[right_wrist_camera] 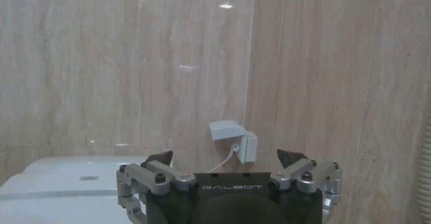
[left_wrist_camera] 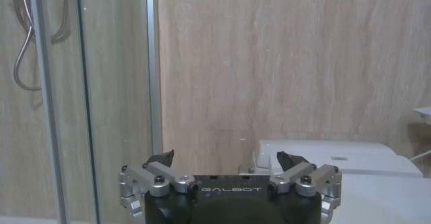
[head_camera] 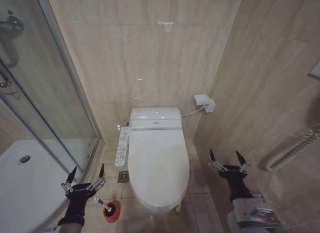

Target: Open the toilet lid, clean the toilet bowl with a toilet brush, close the toilet lid, and flush.

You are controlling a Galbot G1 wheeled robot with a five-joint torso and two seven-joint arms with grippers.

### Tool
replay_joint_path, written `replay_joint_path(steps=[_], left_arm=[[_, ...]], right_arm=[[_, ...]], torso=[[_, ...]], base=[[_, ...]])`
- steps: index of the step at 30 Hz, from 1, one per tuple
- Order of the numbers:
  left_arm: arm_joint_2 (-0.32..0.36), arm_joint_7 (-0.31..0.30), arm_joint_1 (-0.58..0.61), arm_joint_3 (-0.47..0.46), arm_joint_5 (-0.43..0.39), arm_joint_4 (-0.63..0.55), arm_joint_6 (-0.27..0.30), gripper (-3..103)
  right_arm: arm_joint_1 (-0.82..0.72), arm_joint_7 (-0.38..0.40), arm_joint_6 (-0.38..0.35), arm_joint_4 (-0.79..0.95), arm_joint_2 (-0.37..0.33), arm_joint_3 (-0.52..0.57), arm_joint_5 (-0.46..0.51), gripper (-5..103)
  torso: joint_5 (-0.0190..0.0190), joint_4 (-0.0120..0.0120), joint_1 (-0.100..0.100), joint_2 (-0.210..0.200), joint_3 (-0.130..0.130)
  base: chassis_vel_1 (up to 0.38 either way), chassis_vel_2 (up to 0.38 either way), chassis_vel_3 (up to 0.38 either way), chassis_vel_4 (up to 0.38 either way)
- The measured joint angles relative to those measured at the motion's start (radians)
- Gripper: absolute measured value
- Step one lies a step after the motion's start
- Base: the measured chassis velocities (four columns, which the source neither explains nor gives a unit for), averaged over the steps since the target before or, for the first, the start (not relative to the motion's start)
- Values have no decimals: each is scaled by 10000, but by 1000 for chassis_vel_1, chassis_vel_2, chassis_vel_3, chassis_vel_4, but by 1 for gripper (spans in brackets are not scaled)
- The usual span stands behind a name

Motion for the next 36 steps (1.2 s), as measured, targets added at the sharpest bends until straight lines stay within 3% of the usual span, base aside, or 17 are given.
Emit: replay_joint_path(steps=[36], left_arm=[[0,0,0,0,0,0,0,99]], right_arm=[[0,0,1,-1,0,0,0,100]], torso=[[0,0,0,0,0]], base=[[0,0,0,0]])
